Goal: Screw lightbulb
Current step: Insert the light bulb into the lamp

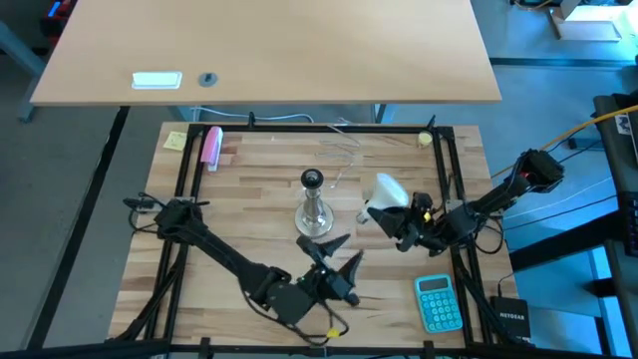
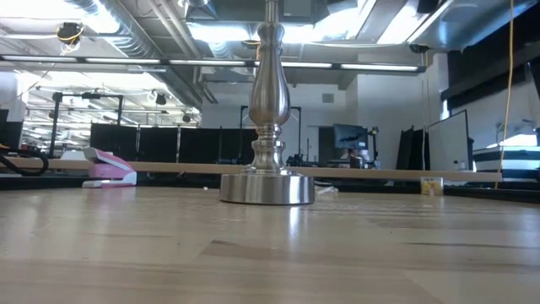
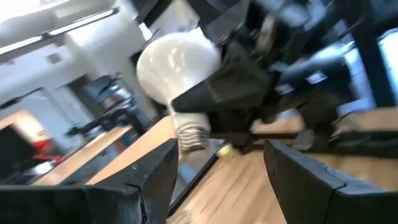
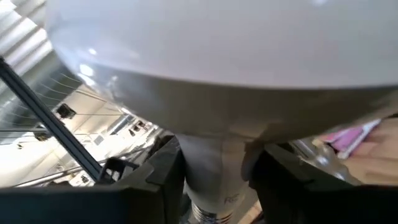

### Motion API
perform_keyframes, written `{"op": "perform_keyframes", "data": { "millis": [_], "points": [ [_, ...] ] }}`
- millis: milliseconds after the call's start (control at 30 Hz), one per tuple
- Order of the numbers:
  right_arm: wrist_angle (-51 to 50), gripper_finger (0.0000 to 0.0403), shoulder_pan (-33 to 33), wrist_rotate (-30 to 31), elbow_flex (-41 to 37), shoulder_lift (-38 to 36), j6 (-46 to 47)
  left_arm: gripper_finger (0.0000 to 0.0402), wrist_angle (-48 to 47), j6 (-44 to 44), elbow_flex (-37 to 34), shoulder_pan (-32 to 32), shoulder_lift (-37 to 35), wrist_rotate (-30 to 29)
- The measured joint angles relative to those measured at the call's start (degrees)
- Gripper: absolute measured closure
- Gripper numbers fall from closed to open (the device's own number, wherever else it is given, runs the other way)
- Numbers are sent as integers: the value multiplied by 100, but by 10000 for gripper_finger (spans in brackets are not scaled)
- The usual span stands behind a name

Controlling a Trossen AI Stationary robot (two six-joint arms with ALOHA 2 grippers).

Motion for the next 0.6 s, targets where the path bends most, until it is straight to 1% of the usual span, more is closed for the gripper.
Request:
{"op": "perform_keyframes", "data": {
  "millis": [133, 200, 267, 367, 400, 433, 467, 600],
  "points": [
    [-47, 247, 4, -219, 0, -181, -260, 174, -180, -460, 0, -174, -270, 664],
    [-47, 247, 4, -313, 0, -264, -373, 174, -613, -973, 1, -240, -457, 1136],
    [-107, 247, 4, -382, 1, -336, -439, 174, -1439, -1846, 2, -262, -699, 1814],
    [-311, 247, 6, -534, 0, -466, -538, 174, -2971, -3287, 5, -213, -1120, 2985],
    [-371, 247, 6, -565, 2, -514, -552, 174, -3440, -3637, 9, -194, -1244, 3187],
    [-460, 247, 6, -578, 2, -566, -587, 174, -3913, -3940, 9, -187, -1332, 3214],
    [-545, 247, 6, -626, 2, -613, -652, 174, -4317, -4213, 8, -202, -1400, 3102],
    [-1104, 247, 6, -757, 2, -900, -804, 174, -5805, -5258, 4, -436, -1509, 1831]
  ]
}}
